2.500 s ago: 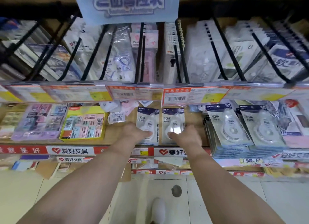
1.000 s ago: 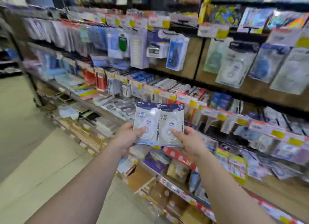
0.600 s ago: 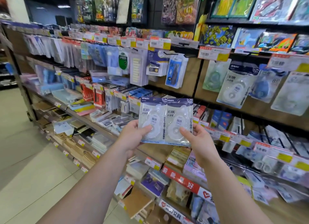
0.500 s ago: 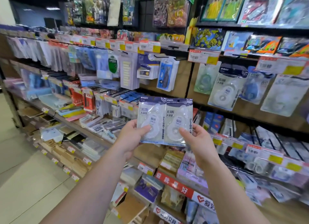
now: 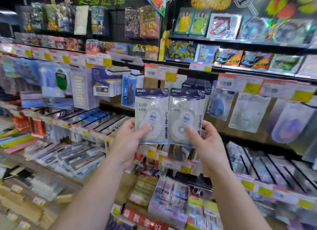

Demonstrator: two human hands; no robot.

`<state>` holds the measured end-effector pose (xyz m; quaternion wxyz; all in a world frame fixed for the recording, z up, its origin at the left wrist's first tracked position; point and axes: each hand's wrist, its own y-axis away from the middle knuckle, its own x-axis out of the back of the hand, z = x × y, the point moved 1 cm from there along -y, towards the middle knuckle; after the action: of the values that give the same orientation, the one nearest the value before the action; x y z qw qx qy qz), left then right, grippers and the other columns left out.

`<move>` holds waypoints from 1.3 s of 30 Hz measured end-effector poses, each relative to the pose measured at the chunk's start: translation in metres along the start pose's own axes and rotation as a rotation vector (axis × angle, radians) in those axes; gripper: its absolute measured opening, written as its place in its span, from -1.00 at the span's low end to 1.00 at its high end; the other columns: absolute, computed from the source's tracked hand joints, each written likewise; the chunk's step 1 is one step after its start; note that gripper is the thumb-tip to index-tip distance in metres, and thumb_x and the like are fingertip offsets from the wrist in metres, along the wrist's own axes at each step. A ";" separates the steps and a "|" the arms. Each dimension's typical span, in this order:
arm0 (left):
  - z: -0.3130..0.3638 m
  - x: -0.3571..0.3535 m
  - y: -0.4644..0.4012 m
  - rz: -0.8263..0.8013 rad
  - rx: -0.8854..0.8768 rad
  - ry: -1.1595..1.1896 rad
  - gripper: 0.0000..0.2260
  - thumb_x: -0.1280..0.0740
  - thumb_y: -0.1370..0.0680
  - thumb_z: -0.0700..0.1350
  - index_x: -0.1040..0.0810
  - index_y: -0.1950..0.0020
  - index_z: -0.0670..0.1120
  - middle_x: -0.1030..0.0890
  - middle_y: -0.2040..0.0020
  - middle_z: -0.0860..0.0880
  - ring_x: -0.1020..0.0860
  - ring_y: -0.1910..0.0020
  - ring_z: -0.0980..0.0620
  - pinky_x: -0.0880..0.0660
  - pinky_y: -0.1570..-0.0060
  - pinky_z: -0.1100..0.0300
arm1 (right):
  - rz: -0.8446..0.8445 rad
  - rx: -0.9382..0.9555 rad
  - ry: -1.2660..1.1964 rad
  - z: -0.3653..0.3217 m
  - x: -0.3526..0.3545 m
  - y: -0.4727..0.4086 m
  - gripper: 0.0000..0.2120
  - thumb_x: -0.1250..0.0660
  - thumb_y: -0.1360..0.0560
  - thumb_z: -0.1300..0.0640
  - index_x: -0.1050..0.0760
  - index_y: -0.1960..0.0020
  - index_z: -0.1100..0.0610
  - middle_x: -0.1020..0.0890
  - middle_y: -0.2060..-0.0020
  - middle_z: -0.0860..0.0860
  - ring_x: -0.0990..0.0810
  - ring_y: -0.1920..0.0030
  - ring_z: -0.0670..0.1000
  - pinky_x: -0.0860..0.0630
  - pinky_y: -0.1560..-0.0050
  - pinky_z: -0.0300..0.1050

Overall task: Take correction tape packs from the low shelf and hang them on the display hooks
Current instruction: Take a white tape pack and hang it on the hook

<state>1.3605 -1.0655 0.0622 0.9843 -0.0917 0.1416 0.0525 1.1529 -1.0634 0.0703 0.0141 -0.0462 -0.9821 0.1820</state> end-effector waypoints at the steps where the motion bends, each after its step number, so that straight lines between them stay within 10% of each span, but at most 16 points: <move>1: 0.001 -0.004 -0.003 -0.012 -0.012 0.015 -0.75 -0.38 -0.56 -0.22 -0.52 -0.23 -0.11 -0.72 -0.08 -0.09 -0.69 -0.06 -0.11 -0.57 -0.04 -0.05 | 0.002 0.015 0.003 -0.002 0.003 -0.004 -0.71 -0.40 -0.53 0.04 -0.50 -0.23 0.01 -0.73 0.03 -0.05 -0.70 0.02 -0.05 -0.60 -0.05 -0.07; 15: -0.014 -0.015 -0.027 -0.070 -0.038 0.113 -0.58 -0.41 -0.41 -0.10 -0.53 -0.26 -0.13 -0.70 -0.11 -0.10 -0.68 -0.09 -0.10 -0.55 -0.07 -0.05 | 0.054 0.045 -0.006 -0.001 0.012 -0.037 -0.83 -0.40 -0.55 0.08 -0.53 -0.13 -0.03 -0.72 0.11 -0.12 -0.68 0.12 -0.18 -0.53 0.22 -0.38; 39: -0.025 -0.008 -0.059 -0.221 0.067 0.089 -0.76 -0.34 -0.55 -0.22 -0.53 -0.21 -0.11 -0.72 -0.05 -0.06 -0.70 -0.01 -0.01 -0.55 0.00 0.07 | 0.199 0.016 -0.054 0.006 -0.003 -0.044 -0.72 -0.39 -0.53 0.20 -0.49 -0.23 0.14 -0.74 0.08 -0.04 -0.72 0.06 -0.07 -0.59 0.13 -0.30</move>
<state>1.3538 -1.1289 0.0504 0.9793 -0.0761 0.1759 -0.0653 1.1522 -1.1062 0.0806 -0.0300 -0.1383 -0.9713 0.1914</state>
